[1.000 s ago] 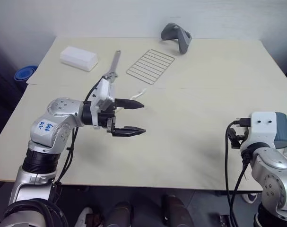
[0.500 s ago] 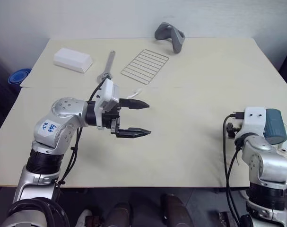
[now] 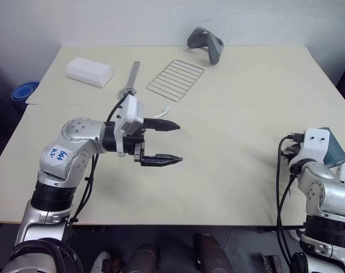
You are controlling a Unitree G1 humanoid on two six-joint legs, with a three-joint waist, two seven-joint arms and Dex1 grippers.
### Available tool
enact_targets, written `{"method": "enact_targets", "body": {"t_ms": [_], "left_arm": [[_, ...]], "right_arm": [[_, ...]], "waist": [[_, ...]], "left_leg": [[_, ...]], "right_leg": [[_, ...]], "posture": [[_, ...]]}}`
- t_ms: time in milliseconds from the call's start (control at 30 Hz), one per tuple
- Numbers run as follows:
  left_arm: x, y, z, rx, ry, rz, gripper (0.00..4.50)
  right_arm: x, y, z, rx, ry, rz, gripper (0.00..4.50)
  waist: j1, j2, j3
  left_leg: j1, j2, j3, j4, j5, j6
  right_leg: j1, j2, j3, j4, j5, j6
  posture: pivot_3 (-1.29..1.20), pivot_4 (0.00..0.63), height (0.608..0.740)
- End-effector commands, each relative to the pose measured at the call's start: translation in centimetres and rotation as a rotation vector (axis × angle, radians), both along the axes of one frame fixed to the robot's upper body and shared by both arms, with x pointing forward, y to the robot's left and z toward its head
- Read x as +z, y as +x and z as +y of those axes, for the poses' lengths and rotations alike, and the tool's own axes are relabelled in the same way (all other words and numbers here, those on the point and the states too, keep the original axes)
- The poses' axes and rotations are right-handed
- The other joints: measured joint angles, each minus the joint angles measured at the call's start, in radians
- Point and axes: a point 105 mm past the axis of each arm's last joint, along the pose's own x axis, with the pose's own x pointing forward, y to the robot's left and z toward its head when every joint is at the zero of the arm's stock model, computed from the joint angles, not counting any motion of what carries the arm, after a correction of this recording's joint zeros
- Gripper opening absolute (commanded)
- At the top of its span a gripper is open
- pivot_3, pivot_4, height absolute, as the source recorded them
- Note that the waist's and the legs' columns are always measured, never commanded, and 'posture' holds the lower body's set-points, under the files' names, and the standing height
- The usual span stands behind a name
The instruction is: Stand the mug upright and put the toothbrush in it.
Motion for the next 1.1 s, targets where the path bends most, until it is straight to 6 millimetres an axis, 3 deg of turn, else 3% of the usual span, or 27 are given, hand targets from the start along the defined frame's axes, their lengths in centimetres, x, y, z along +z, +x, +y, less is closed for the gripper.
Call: {"method": "enact_targets", "body": {"t_ms": [33, 100, 200, 267, 300, 367, 433, 500, 567, 767, 933, 1100], "left_arm": [[0.8, -0.3, 0.4, 0.001, -0.015, -0.030, 4.50], [0.9, -0.3, 0.4, 0.000, -0.017, -0.028, 4.50], [0.9, -0.1, 0.7, 0.016, -0.019, -0.027, 4.50], [1.2, 0.3, 1.5, 0.058, -0.024, -0.028, 4.50], [1.5, 0.4, 2.2, 0.097, -0.038, -0.021, 4.50], [1.9, 0.6, 3.3, 0.149, -0.057, -0.011, 4.50], [2.1, 0.5, 4.5, 0.203, -0.066, 0.005, 4.50], [1.1, -0.2, 7.0, 0.316, -0.022, 0.029, 4.50], [0.2, -1.0, 8.8, 0.395, 0.023, 0.040, 4.50], [0.7, -2.8, 10.5, 0.513, 0.040, 0.041, 4.50], [1.2, -3.4, 10.5, 0.528, 0.061, 0.042, 4.50], [1.3, -3.6, 10.9, 0.542, 0.081, 0.052, 4.50]], "right_arm": [[-0.4, -0.5, -0.4, -0.015, 0.020, 0.020, 0.17], [0.4, -0.1, 0.3, 0.013, 0.044, -0.021, 0.14], [3.3, 1.5, 3.7, 0.153, 0.086, -0.156, 0.14], [5.8, 2.5, 7.8, 0.337, 0.090, -0.266, 0.14], [7.4, 2.7, 11.2, 0.486, 0.107, -0.346, 0.14], [9.0, 2.5, 15.3, 0.668, 0.136, -0.440, 0.14], [9.2, 2.3, 18.3, 0.790, 0.165, -0.483, 0.14], [8.7, 1.7, 23.5, 0.996, 0.227, -0.528, 0.14], [8.5, 1.0, 26.8, 1.129, 0.295, -0.571, 0.14], [7.0, 0.3, 31.2, 1.318, 0.536, -0.617, 0.14], [5.6, 0.7, 33.3, 1.380, 0.559, -0.601, 0.14], [3.9, 1.2, 32.9, 1.353, 0.601, -0.574, 0.14]], "waist": [[0.000, 0.000, 0.000], [0.000, 0.000, 0.000], [-0.007, 0.000, 0.000], [-0.016, 0.000, 0.000], [-0.024, 0.000, 0.000], [-0.036, 0.000, 0.000], [-0.036, 0.000, 0.000], [-0.037, 0.000, 0.000], [-0.046, 0.000, 0.000], [-0.019, 0.000, 0.000], [-0.019, 0.001, 0.000], [-0.033, 0.001, 0.001]], "left_leg": [[0.000, 0.000, 0.000, 0.000, 0.000, 0.000], [0.000, 0.000, 0.000, 0.000, 0.000, 0.000], [0.000, 0.000, 0.000, 0.000, 0.000, 0.000], [0.001, 0.001, 0.001, 0.000, 0.000, -0.001], [0.001, 0.003, 0.002, 0.000, 0.000, -0.001], [0.002, 0.004, 0.002, -0.001, 0.000, -0.003], [0.002, 0.006, 0.002, -0.002, 0.000, -0.004], [0.002, 0.006, 0.000, -0.002, -0.001, -0.004], [0.003, 0.006, 0.000, -0.002, -0.001, -0.004], [0.000, 0.003, -0.007, 0.001, -0.001, -0.004], [0.000, 0.003, -0.008, 0.001, -0.001, -0.004], [0.001, 0.004, -0.008, 0.000, -0.001, -0.005]], "right_leg": [[0.000, 0.000, 0.000, 0.000, 0.000, 0.000], [0.000, 0.000, 0.000, 0.000, 0.000, 0.000], [0.000, 0.000, 0.000, 0.000, 0.000, 0.000], [0.000, 0.001, 0.001, 0.001, 0.000, 0.000], [-0.001, 0.002, 0.002, 0.001, 0.000, 0.000], [-0.002, 0.004, 0.003, 0.003, 0.000, 0.000], [-0.003, 0.007, 0.004, 0.004, 0.000, 0.000], [-0.003, 0.007, 0.004, 0.003, 0.000, -0.001], [-0.003, 0.007, 0.003, 0.003, 0.000, -0.001], [0.000, 0.002, -0.006, 0.002, 0.000, -0.003], [0.000, 0.001, -0.007, 0.002, 0.000, -0.003], [0.000, 0.002, -0.009, 0.003, -0.001, -0.004]], "posture": [[0.00, 0.150, 0.740], [0.00, 0.150, 0.740], [0.00, 0.150, 0.740], [0.00, 0.150, 0.740], [0.00, 0.150, 0.740], [0.00, 0.150, 0.740], [0.00, 0.150, 0.740], [0.00, 0.150, 0.740], [0.00, 0.150, 0.740], [0.00, 0.150, 0.740], [0.00, 0.150, 0.740], [0.00, 0.150, 0.740]]}}
